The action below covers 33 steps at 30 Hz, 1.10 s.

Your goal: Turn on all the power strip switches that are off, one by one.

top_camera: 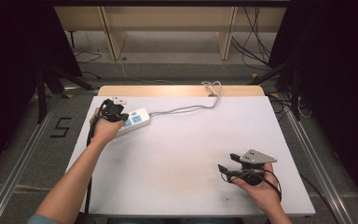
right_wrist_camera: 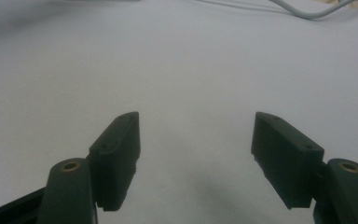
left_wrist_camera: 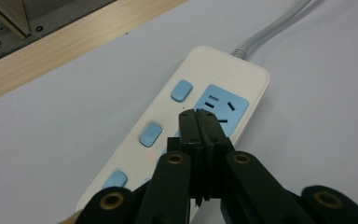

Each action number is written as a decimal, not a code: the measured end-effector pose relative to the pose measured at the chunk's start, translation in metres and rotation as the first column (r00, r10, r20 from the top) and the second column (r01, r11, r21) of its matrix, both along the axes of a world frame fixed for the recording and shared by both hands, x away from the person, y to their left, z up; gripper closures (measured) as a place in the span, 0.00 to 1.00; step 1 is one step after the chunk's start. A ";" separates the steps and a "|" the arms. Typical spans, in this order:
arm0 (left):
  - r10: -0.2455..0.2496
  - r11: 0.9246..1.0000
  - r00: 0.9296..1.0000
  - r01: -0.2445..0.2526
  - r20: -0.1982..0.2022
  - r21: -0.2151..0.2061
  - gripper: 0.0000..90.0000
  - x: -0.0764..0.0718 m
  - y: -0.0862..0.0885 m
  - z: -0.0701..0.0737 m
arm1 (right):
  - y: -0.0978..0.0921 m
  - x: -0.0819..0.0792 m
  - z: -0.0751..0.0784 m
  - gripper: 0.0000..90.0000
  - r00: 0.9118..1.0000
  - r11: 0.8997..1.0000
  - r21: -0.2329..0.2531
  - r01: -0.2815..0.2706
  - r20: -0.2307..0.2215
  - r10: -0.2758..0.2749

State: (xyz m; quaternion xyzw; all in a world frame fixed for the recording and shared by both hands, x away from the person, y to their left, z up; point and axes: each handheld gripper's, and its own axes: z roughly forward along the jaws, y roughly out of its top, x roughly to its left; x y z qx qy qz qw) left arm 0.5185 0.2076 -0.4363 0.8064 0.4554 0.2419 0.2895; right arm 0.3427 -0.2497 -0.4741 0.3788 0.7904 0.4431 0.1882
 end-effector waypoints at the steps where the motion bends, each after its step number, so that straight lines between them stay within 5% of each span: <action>1: 0.002 1.000 1.000 -0.002 -0.005 0.002 1.00 0.003 0.000 -0.001 | 0.000 0.000 0.000 0.37 1.000 1.000 0.001 0.002 -0.001 -0.002; 33: 0.005 1.000 0.999 -0.004 -0.049 0.025 1.00 0.045 -0.017 -0.005 | 0.001 0.000 0.001 0.37 1.000 1.000 0.004 0.000 0.000 0.000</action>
